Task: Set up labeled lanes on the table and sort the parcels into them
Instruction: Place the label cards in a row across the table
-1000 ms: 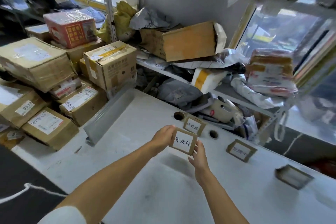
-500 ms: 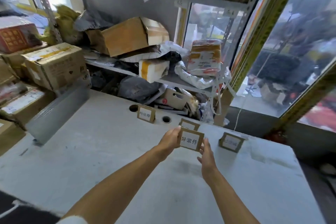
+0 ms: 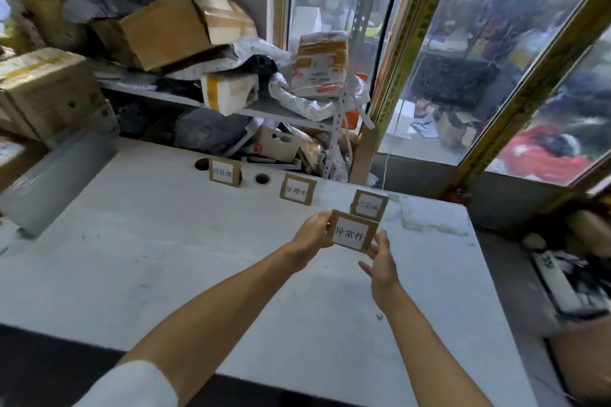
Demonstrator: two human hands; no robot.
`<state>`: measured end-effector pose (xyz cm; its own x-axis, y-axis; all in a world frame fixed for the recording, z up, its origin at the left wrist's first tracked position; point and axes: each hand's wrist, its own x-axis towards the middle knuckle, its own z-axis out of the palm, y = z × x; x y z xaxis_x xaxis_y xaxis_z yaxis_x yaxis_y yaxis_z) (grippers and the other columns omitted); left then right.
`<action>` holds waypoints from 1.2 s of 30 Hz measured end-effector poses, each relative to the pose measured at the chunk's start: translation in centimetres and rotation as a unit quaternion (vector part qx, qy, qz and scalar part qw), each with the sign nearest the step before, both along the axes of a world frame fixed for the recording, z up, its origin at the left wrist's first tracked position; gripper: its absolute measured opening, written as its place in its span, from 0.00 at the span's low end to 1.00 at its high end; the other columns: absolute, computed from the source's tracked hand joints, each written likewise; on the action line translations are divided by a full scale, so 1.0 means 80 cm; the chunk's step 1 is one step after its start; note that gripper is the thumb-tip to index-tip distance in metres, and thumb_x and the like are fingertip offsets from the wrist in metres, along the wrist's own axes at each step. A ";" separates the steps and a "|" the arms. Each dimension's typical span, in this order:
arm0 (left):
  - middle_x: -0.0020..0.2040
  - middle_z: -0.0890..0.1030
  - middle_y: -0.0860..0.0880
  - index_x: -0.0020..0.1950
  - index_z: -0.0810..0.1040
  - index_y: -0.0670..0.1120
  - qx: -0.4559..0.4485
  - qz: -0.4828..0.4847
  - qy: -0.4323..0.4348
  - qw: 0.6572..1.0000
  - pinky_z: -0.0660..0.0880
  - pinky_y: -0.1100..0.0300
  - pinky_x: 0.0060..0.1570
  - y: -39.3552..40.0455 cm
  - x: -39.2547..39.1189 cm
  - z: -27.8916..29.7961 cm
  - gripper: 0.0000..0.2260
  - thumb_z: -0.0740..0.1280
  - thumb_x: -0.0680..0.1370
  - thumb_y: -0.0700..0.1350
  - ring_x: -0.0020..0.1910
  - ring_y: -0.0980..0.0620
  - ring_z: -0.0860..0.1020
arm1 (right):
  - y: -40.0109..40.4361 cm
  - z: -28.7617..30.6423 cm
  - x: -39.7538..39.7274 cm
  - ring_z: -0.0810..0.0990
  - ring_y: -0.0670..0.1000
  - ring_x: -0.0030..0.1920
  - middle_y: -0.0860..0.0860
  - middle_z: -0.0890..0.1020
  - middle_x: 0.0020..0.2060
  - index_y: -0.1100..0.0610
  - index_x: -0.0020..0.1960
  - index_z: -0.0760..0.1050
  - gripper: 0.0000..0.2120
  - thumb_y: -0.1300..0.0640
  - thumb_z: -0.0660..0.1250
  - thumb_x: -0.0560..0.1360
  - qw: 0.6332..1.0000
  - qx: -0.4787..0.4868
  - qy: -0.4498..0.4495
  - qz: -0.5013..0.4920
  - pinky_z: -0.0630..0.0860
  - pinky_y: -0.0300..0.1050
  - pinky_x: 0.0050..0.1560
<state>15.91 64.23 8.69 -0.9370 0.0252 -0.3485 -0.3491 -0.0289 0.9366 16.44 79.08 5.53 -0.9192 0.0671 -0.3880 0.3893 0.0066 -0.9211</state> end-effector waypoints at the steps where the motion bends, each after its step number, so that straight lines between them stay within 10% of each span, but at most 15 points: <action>1: 0.57 0.80 0.45 0.66 0.74 0.42 -0.002 -0.004 0.000 1.000 0.76 0.61 0.48 0.010 0.003 0.000 0.21 0.47 0.88 0.52 0.56 0.52 0.76 | 0.011 -0.001 0.001 0.70 0.58 0.73 0.53 0.76 0.66 0.47 0.70 0.69 0.23 0.39 0.44 0.86 1.000 0.002 0.002 0.002 0.65 0.63 0.75; 23: 0.62 0.78 0.45 0.61 0.72 0.53 -0.022 0.047 -0.041 0.998 0.70 0.43 0.71 0.251 -0.173 -0.030 0.14 0.49 0.88 0.53 0.64 0.48 0.72 | 0.244 -0.029 -0.186 0.72 0.53 0.65 0.49 0.76 0.59 0.45 0.68 0.71 0.21 0.39 0.45 0.86 0.999 -0.014 -0.014 0.039 0.72 0.56 0.65; 32: 0.64 0.79 0.40 0.62 0.74 0.47 -0.030 -0.024 -0.056 0.998 0.74 0.50 0.65 0.338 -0.241 -0.074 0.25 0.49 0.78 0.61 0.66 0.44 0.74 | 0.330 -0.077 -0.252 0.73 0.52 0.67 0.52 0.78 0.62 0.47 0.72 0.70 0.24 0.39 0.45 0.87 0.998 -0.039 -0.043 -0.004 0.74 0.56 0.66; 36: 0.62 0.79 0.45 0.55 0.77 0.52 0.004 -0.014 -0.079 0.997 0.75 0.61 0.54 0.356 -0.267 -0.089 0.18 0.47 0.86 0.49 0.64 0.48 0.73 | 0.351 -0.091 -0.279 0.74 0.50 0.65 0.51 0.80 0.61 0.49 0.73 0.71 0.25 0.40 0.44 0.87 0.997 -0.049 -0.062 -0.022 0.74 0.56 0.65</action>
